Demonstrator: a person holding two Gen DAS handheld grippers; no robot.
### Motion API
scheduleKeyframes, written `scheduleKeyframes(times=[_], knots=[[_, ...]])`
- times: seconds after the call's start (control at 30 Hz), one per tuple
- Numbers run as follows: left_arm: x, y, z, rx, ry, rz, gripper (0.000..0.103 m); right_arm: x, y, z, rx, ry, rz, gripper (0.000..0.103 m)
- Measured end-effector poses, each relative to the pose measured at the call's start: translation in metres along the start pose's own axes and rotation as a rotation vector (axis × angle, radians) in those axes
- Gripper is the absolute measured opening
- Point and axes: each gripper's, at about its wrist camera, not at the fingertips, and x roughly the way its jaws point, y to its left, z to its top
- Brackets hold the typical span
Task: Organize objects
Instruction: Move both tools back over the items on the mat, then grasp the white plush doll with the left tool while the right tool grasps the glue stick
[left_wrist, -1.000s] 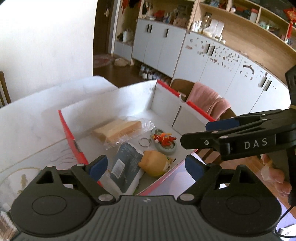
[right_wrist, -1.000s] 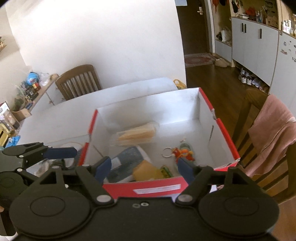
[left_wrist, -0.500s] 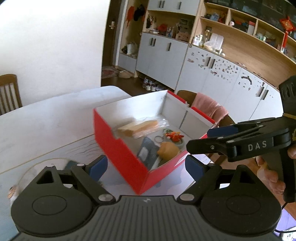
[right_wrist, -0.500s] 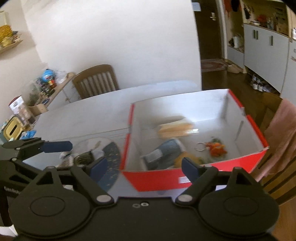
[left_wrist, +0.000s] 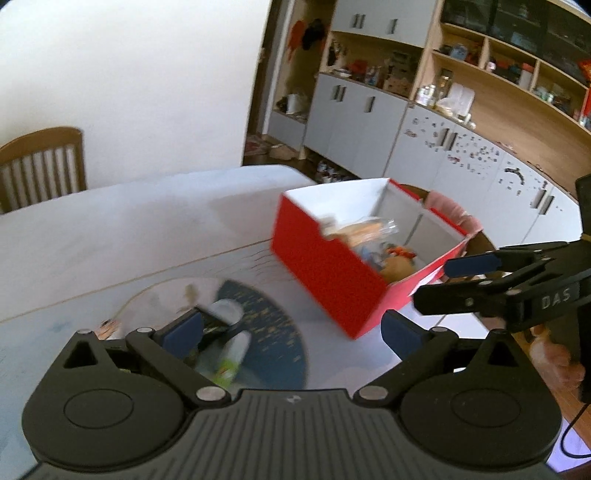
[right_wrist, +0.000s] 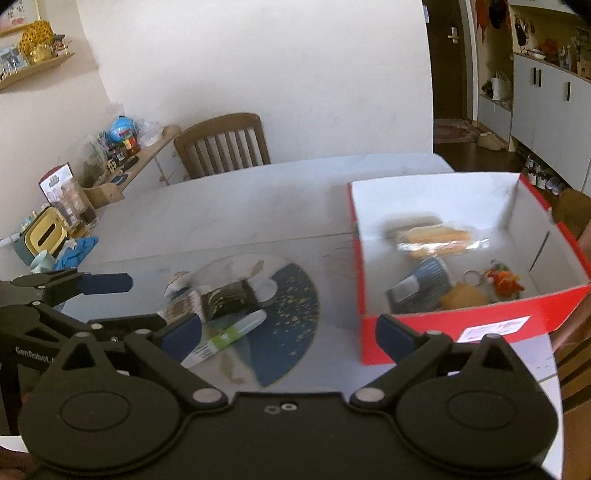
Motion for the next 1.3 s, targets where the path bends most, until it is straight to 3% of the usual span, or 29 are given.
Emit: scheduleKeyframes(times=[0.27, 0.57, 0.87, 1.3], knots=[[-0.01, 0.06, -0.021, -0.04, 0.017, 0.096, 0.103, 0.032, 0.029, -0.009, 0.009, 0.048, -0.026, 0.101], [0.007, 0.121, -0.032, -0.015, 0.056, 0.189, 0.103, 0.077, 0.055, -0.014, 0.002, 0.105, -0.082, 0.101], [0.049, 0.16, -0.033, 0.032, 0.105, 0.22, 0.103, 0.119, 0.068, -0.018, 0.043, 0.162, -0.161, 0.1], [0.096, 0.185, -0.026, 0.037, 0.135, 0.228, 0.103, 0.172, 0.079, -0.017, 0.048, 0.264, -0.242, 0.095]])
